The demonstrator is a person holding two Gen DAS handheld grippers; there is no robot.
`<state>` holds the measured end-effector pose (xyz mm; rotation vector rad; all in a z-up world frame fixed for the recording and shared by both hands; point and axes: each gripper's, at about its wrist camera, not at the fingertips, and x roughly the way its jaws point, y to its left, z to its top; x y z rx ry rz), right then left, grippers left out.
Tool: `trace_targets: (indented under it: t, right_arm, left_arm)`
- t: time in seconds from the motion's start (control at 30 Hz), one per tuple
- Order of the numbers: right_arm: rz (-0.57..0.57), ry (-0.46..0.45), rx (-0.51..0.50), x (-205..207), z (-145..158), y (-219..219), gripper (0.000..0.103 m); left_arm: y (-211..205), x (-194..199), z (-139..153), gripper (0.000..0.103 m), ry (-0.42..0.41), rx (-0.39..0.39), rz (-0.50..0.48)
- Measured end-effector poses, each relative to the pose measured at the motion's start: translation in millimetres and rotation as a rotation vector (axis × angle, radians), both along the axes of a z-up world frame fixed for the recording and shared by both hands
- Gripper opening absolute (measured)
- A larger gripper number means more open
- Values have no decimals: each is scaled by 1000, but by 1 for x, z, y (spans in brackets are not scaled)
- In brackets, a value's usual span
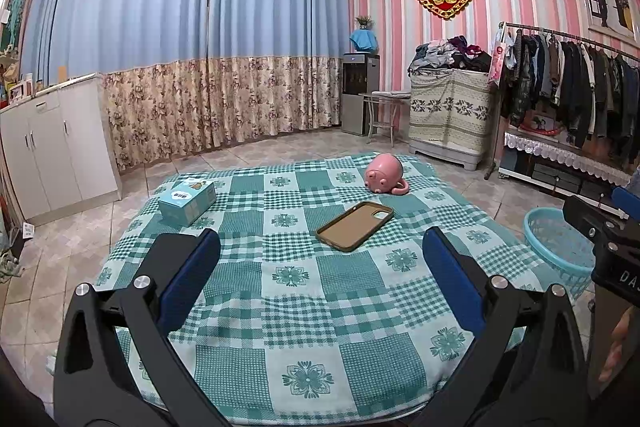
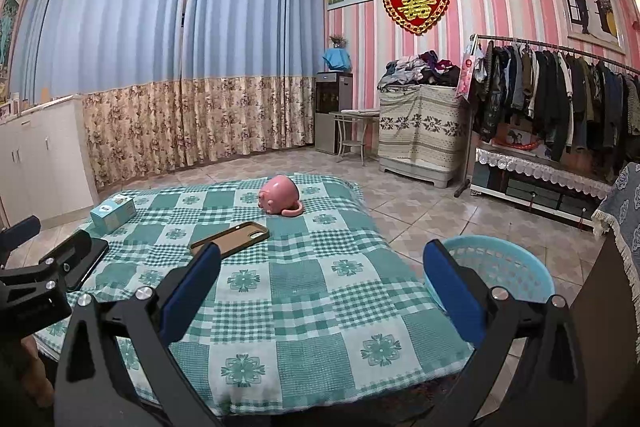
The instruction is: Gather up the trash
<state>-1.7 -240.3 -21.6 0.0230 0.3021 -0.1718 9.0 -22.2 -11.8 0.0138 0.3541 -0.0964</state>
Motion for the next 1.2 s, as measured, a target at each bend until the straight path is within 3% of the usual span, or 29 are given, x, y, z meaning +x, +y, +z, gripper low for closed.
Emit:
trace_targets:
  t: [1.2]
  right_arm:
    - [-5,3,2,1,-1,1,99]
  left_arm:
    - [1,2,-2,98,1,13,-9]
